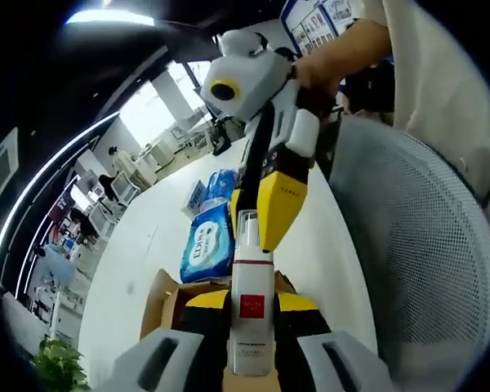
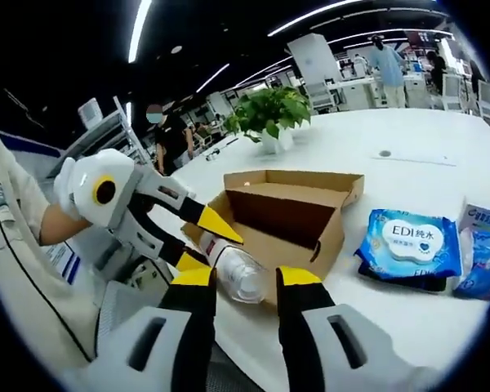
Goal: Operate the shoe box by opening the lid, removing the specified soft item, and placing it in the target area until the item is outside and the box remains undamaged.
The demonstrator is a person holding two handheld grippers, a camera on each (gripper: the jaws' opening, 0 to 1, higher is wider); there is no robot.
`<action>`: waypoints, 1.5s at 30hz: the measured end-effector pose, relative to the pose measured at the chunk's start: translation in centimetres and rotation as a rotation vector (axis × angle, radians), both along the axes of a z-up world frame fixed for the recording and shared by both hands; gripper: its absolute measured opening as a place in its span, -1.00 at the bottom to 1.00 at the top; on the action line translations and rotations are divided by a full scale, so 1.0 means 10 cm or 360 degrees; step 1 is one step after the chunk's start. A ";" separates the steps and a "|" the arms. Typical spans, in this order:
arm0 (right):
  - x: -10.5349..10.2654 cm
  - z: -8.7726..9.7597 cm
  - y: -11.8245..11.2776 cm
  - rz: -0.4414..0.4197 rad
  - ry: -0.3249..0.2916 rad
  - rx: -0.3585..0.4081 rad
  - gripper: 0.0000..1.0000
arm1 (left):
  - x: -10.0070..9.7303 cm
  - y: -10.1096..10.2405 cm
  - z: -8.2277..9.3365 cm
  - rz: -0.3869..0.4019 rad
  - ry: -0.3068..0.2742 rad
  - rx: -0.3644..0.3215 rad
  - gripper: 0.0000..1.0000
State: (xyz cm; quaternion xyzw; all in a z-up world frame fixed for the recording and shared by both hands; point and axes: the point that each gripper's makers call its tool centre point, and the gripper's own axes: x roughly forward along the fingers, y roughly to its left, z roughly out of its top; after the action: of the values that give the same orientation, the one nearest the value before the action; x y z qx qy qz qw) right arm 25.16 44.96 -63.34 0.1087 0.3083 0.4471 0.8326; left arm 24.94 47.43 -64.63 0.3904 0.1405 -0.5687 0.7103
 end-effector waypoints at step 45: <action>0.07 -0.07 -0.04 -0.0183 0.0412 0.0204 -0.68 | 0.14 -0.07 -0.19 0.0020 0.0041 -0.0001 -0.60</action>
State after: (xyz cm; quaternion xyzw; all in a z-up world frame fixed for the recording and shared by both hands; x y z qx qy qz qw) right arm 25.85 44.53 -64.01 0.2359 0.3771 0.3998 0.8014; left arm 26.30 46.73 -66.57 0.3819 0.1520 -0.5693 0.7120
